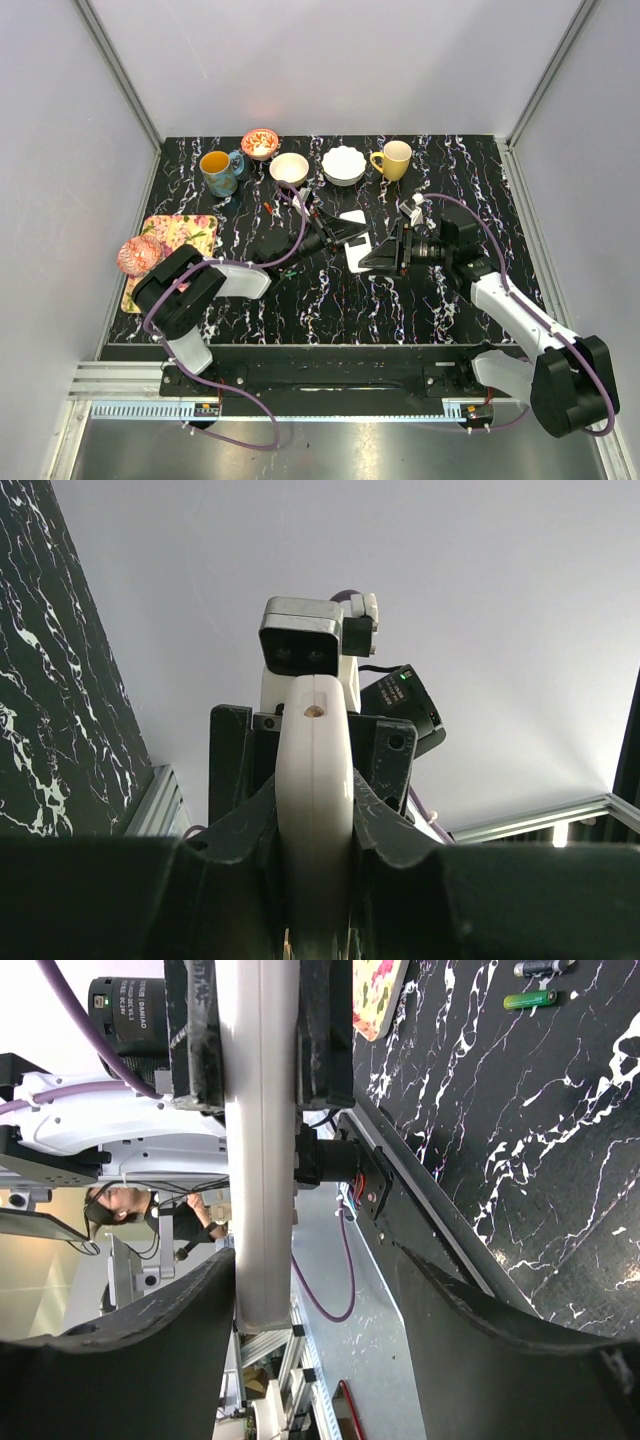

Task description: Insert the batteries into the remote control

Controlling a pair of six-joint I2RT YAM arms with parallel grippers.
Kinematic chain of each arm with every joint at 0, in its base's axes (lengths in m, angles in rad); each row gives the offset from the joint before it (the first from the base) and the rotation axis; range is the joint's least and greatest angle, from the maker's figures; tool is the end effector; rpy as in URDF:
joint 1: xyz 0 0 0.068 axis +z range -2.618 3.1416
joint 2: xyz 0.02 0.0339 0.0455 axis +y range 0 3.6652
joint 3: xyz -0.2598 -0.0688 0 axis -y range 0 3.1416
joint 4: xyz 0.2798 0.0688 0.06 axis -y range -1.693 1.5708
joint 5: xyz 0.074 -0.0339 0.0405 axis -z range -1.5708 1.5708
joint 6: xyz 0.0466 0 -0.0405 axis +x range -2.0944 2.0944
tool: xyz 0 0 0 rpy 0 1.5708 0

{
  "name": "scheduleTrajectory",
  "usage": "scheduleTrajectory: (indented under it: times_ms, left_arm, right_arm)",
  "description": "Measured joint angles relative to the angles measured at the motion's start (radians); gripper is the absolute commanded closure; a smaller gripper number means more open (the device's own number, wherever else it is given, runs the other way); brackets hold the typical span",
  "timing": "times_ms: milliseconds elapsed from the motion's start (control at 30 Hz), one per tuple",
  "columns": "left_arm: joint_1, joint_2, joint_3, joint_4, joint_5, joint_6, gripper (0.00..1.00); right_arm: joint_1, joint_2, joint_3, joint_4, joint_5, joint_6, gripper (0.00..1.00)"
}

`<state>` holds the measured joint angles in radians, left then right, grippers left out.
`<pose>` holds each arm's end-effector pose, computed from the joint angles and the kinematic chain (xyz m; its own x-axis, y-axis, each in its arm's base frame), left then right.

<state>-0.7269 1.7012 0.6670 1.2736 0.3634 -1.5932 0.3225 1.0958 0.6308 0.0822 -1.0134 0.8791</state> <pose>0.2599 -0.2533 0.1892 -0.8829 -0.4653 -0.0625 0.1574 -0.1680 -0.9731 0.2433 0.1230 0.2359 -0.9301 0.1187 -0.3475 -0.3103 0.2520 0.9166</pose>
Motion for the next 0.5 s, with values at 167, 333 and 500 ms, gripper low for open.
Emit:
scheduleTrajectory:
  times_ms: [167, 333, 500]
  left_arm:
    - [0.0, 0.004, 0.0, 0.0, 0.0, 0.0, 1.0]
    - [-0.003, 0.008, 0.003, 0.0, 0.001, 0.001, 1.0]
    - [-0.012, 0.024, 0.013, -0.002, 0.002, 0.0, 1.0]
  right_arm:
    - [0.0, 0.021, -0.013, 0.056, -0.003, 0.04, 0.38]
    - [0.005, 0.027, -0.013, 0.081, -0.003, 0.051, 0.42]
    - [0.007, 0.037, -0.013, 0.09, -0.003, 0.054, 0.51]
